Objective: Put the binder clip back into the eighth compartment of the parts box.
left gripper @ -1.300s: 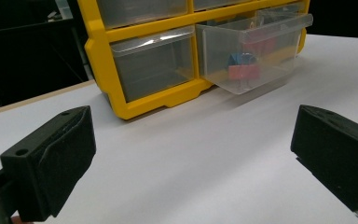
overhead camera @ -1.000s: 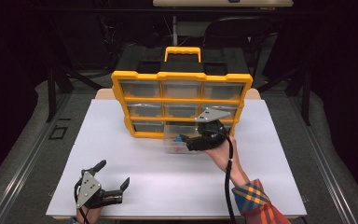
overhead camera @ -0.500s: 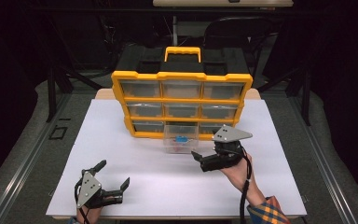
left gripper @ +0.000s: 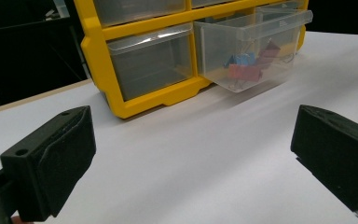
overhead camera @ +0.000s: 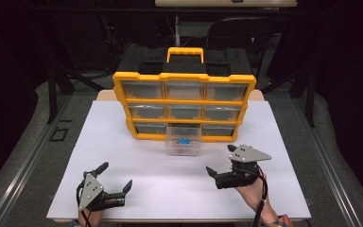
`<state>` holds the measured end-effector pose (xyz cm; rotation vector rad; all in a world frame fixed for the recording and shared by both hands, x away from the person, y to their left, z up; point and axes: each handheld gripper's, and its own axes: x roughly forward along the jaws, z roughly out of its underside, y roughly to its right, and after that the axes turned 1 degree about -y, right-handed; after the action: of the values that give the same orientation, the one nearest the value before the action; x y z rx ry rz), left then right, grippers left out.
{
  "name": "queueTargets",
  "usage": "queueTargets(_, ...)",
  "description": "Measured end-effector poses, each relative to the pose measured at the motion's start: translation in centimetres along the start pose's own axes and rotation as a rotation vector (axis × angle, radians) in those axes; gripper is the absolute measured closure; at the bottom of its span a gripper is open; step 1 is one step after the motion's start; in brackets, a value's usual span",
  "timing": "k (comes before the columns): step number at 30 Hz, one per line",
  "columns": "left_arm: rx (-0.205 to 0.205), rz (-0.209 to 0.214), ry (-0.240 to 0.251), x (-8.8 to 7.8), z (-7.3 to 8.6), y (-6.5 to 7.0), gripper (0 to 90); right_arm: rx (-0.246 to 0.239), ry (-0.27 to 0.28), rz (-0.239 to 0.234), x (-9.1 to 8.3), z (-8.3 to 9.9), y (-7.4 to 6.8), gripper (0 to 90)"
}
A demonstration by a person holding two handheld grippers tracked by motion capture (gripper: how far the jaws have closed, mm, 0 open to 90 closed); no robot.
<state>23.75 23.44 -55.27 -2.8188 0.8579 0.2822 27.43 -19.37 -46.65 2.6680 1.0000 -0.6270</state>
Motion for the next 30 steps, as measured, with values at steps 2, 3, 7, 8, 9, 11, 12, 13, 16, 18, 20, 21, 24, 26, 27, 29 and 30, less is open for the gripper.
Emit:
queueTargets(2,-0.002,-0.001,0.003,0.0,0.0,0.0,0.0,-0.005,0.001,0.011,-0.2,0.6,-0.1,0.0)
queueTargets(3,-0.001,-0.001,0.002,0.0,0.0,0.0,0.0,-0.006,-0.001,0.014,-0.3,0.9,-0.2,0.0)
queueTargets(7,-0.001,0.0,0.003,0.0,0.0,0.0,0.0,-0.005,0.003,0.026,-0.6,2.0,-0.3,0.0)
queueTargets(8,-0.001,-0.001,0.003,0.0,0.0,0.0,0.0,-0.007,0.003,0.028,-0.7,2.3,-0.3,0.0)
queueTargets(9,-0.003,-0.001,0.004,0.0,0.0,0.0,0.0,-0.007,0.005,0.034,-0.9,2.5,-0.4,0.0)
queueTargets(11,0.0,0.0,0.002,0.0,0.0,0.0,0.0,-0.012,0.006,0.05,-1.1,3.1,-0.4,0.0)
queueTargets(12,0.001,0.001,0.001,0.0,0.0,0.0,0.0,-0.007,0.01,0.05,-1.2,3.4,-0.3,0.0)
queueTargets(13,0.003,0.001,0.0,0.0,0.0,0.0,0.0,0.002,0.013,0.052,-1.3,3.6,-0.4,0.0)
queueTargets(16,0.003,0.002,0.0,0.0,0.0,0.0,0.0,0.006,0.016,0.061,-1.6,4.5,-0.4,0.0)
queueTargets(18,0.004,0.001,0.001,0.0,0.0,0.0,0.0,0.008,0.018,0.072,-1.8,5.0,-0.4,0.0)
queueTargets(20,0.004,0.001,-0.001,0.0,0.0,0.0,0.0,0.008,0.022,0.077,-2.0,5.4,-0.3,0.0)
queueTargets(21,0.003,0.001,-0.001,0.0,0.0,0.0,0.0,0.01,0.023,0.081,-2.2,5.6,-0.4,0.0)
queueTargets(24,0.005,0.003,-0.002,0.1,0.0,0.1,0.0,0.015,0.043,0.101,-2.5,6.4,-0.4,0.0)
queueTargets(26,0.006,0.004,-0.004,0.1,0.0,0.1,0.0,0.012,0.046,0.116,-2.7,6.8,-0.5,0.0)
queueTargets(27,0.005,0.004,-0.005,0.1,0.0,0.1,0.0,0.007,0.048,0.121,-2.7,6.9,-0.6,0.0)
queueTargets(29,0.006,0.003,-0.003,0.1,0.0,0.0,0.0,0.009,0.045,0.122,-2.9,7.1,-0.6,0.0)
queueTargets(30,0.003,0.003,-0.003,0.1,0.1,0.0,0.0,0.006,0.046,0.123,-3.1,7.2,-0.6,0.0)
